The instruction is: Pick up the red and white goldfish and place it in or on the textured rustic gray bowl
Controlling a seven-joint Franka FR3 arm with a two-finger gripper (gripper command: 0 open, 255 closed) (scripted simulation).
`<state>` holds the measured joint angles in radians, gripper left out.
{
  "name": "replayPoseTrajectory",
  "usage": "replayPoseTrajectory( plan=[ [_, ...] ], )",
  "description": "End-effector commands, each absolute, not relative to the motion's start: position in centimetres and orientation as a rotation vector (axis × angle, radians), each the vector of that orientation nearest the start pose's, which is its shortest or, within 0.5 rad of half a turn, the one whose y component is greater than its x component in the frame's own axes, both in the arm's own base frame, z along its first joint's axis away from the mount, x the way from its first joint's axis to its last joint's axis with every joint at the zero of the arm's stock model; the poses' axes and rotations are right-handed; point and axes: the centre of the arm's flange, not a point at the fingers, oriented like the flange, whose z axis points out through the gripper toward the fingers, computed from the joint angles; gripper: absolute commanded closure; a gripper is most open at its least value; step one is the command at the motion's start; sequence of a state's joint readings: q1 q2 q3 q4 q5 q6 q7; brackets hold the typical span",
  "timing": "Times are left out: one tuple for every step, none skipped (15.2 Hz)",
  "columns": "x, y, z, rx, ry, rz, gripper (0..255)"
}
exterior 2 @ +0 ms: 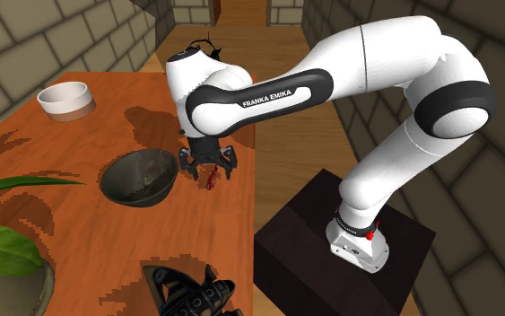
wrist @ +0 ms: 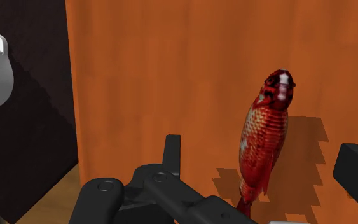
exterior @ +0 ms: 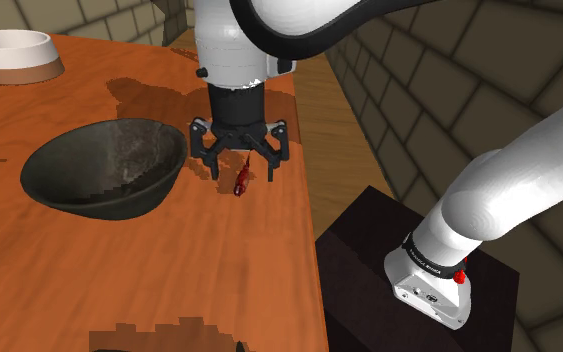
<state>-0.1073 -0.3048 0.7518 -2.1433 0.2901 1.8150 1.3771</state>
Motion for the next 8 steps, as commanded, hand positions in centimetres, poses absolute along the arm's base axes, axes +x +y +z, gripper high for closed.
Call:
replayPoseTrajectory(
  plan=[
    [35.49, 32.27, 48.42, -2.893, 1.310, 0.174, 0],
    [35.49, 32.27, 48.42, -2.893, 1.310, 0.174, 0],
    [35.49, 32.27, 48.42, -2.893, 1.310, 0.174, 0],
    [35.49, 32.27, 48.42, -2.893, 1.310, 0.174, 0],
    [35.49, 32.27, 48.42, -2.893, 1.310, 0.174, 0],
    [35.49, 32.27, 48.42, -2.893, 1.310, 0.174, 0],
    [35.49, 32.27, 48.42, -2.893, 1.310, 0.174, 255],
    [35.49, 32.27, 48.42, -2.893, 1.310, 0.174, 255]
  ],
)
